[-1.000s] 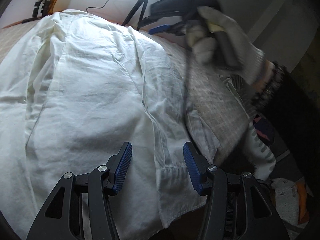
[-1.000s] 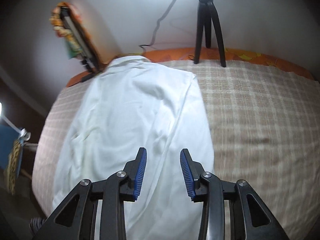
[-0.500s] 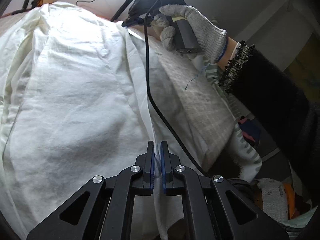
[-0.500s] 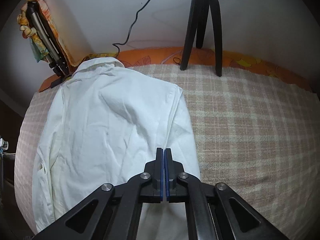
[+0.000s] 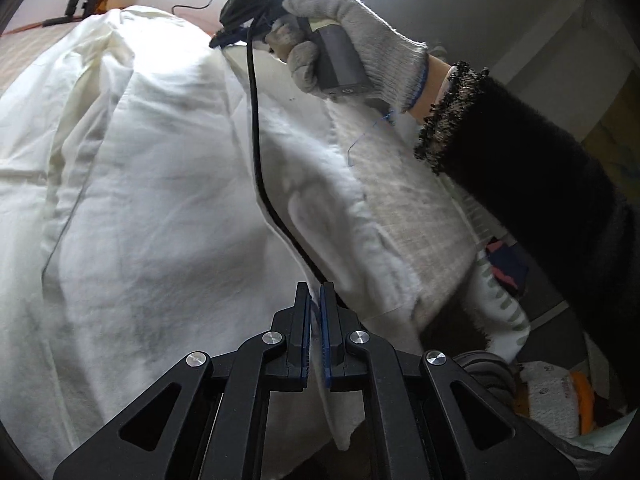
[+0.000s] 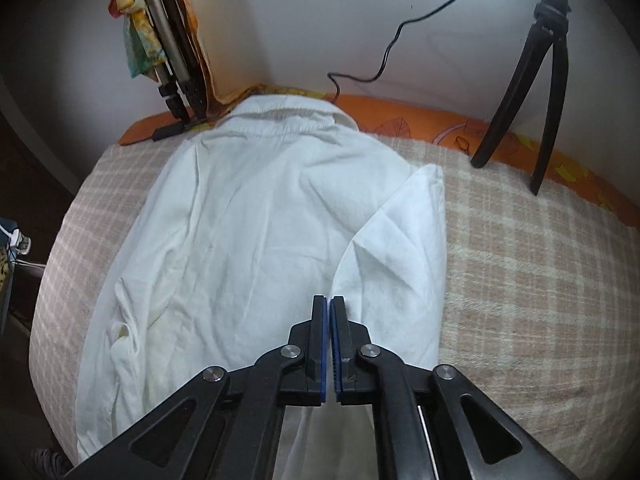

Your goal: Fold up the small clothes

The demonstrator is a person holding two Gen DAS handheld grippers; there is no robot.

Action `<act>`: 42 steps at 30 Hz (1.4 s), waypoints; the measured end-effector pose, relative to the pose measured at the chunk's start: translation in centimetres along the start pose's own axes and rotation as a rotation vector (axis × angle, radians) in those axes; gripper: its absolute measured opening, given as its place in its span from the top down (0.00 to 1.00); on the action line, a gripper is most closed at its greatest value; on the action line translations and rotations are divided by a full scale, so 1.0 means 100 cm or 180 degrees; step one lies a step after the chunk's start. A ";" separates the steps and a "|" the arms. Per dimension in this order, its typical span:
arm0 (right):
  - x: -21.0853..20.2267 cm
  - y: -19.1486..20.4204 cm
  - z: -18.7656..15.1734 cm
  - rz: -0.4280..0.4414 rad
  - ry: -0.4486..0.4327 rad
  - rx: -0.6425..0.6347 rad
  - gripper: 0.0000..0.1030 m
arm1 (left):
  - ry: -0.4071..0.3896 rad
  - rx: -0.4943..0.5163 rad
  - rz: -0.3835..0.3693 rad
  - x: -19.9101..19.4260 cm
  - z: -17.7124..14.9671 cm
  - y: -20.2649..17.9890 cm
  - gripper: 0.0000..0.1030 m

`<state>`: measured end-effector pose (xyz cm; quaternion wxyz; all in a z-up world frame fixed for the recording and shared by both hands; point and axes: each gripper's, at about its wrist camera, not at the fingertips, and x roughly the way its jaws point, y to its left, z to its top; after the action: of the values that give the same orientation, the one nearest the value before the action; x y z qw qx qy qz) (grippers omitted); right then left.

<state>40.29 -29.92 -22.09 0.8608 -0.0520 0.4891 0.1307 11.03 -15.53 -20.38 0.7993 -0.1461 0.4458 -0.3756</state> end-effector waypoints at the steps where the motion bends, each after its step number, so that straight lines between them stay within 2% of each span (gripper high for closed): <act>1: 0.001 -0.002 -0.003 -0.0014 0.0019 0.0022 0.94 | 0.0016 0.0015 0.0042 0.000 0.000 -0.001 0.97; 2: -0.004 -0.005 -0.006 0.0016 -0.0003 0.0047 0.82 | 0.0023 0.0034 0.0068 -0.002 0.000 -0.001 0.96; 3: -0.016 -0.008 -0.011 0.0061 -0.0085 0.0056 0.76 | 0.0010 0.0058 0.0086 -0.005 0.000 -0.002 0.93; 4: -0.031 -0.012 -0.017 0.0086 -0.0170 0.0050 0.75 | -0.0021 0.0102 0.0157 -0.009 0.000 -0.005 0.91; 7: -0.079 -0.034 -0.044 0.0013 -0.0388 0.0086 0.70 | -0.0168 0.0199 0.0276 -0.025 -0.001 -0.010 0.91; 11: -0.127 -0.074 -0.103 0.0209 -0.0441 0.0422 0.66 | -0.0298 0.0391 0.0320 -0.041 -0.006 -0.022 0.91; 14: -0.147 -0.090 -0.166 0.0371 -0.0386 0.0577 0.65 | -0.0253 0.0524 0.0351 -0.040 -0.010 -0.030 0.90; 18: -0.144 -0.088 -0.242 0.0582 -0.0138 0.0694 0.65 | -0.0200 0.0571 0.0332 -0.034 -0.015 -0.034 0.90; 20: -0.138 -0.081 -0.270 0.0615 -0.0026 0.0680 0.65 | -0.0153 0.0644 0.0310 -0.028 -0.017 -0.042 0.83; 22: -0.136 -0.076 -0.291 0.0666 0.0037 0.0705 0.65 | -0.0141 0.0761 0.0308 -0.022 -0.020 -0.053 0.65; 25: -0.134 -0.070 -0.309 0.0691 0.0090 0.0706 0.65 | -0.0123 0.0961 0.0318 -0.013 -0.026 -0.070 0.57; 28: -0.134 -0.066 -0.320 0.0603 0.0080 0.0687 0.71 | -0.0046 0.1053 0.0343 -0.002 -0.028 -0.079 0.57; 29: -0.134 -0.066 -0.323 0.0641 0.0090 0.0693 0.89 | -0.0024 0.1074 0.0350 0.003 -0.029 -0.081 0.57; 30: -0.133 -0.065 -0.324 0.0693 0.0124 0.0712 1.00 | -0.0004 0.1101 0.0356 0.007 -0.029 -0.084 0.56; 32: -0.137 -0.063 -0.328 0.0867 0.0083 0.0786 1.00 | 0.0018 0.1173 0.0364 0.016 -0.029 -0.092 0.53; 36: -0.158 -0.073 -0.334 0.1255 -0.0172 0.1046 1.00 | -0.0015 0.1383 0.0358 0.031 -0.027 -0.110 0.41; 39: -0.157 -0.085 -0.333 0.1403 -0.0189 0.1268 1.00 | 0.0016 0.1586 0.0458 0.048 -0.029 -0.123 0.41; 42: -0.149 -0.081 -0.332 0.1421 -0.0111 0.1228 1.00 | 0.0046 0.1642 0.0628 0.065 -0.031 -0.129 0.41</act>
<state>7.77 -47.48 -26.73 0.8130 0.2238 0.4895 0.2224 4.47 -28.68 -18.72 0.8396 0.1090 0.3533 -0.3981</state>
